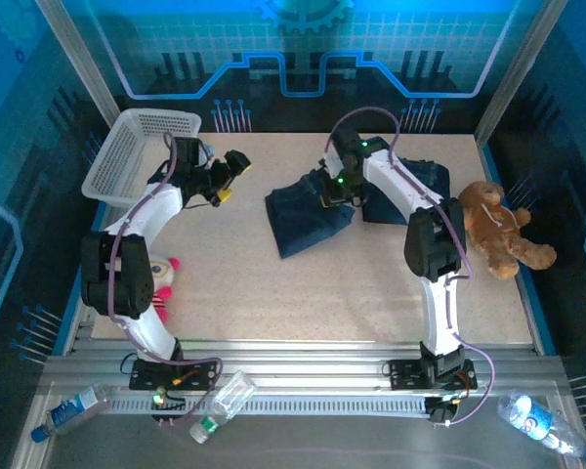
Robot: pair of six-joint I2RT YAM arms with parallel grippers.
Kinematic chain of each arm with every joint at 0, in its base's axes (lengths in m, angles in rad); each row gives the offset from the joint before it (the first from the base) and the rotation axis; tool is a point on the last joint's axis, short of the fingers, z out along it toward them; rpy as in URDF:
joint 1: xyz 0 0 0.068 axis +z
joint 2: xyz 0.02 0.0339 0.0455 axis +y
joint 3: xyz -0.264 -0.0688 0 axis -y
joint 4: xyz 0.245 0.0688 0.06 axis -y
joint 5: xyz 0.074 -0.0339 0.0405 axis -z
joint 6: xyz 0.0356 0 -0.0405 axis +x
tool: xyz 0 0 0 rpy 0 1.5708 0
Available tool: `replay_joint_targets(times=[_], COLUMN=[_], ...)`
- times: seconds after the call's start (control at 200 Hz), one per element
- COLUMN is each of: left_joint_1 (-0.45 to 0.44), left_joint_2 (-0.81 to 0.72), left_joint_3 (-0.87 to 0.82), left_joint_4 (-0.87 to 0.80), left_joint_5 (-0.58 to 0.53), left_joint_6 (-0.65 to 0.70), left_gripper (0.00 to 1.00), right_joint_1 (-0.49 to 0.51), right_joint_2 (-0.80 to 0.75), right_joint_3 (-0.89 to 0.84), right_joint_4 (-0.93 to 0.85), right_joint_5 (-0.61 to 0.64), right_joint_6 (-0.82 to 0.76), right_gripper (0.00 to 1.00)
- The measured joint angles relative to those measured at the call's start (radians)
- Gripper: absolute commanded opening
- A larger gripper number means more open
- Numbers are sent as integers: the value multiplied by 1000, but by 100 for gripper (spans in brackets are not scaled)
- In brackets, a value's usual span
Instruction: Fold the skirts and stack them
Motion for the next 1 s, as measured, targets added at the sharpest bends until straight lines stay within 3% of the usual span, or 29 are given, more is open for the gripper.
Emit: replay_joint_targets(times=[0.295, 0.56, 0.84, 1.0], left_joint_1=[0, 0, 0, 0], left_joint_2=[13, 18, 27, 28], left_joint_3=[-27, -30, -30, -31], left_joint_4=[-39, -45, -58, -62], left_joint_5=[-11, -26, -26, -26], left_joint_6=[-3, -3, -3, -3], left_gripper=[99, 99, 99, 99], right_joint_1=[-22, -97, -209, -322], right_joint_2=[8, 8, -23, -71], right_joint_3=[260, 467, 486, 484], right_joint_4=[-172, -262, -303, -296], right_joint_5=[121, 126, 55, -48], right_joint_6=[-98, -93, -99, -128], right_gripper=[0, 0, 0, 0])
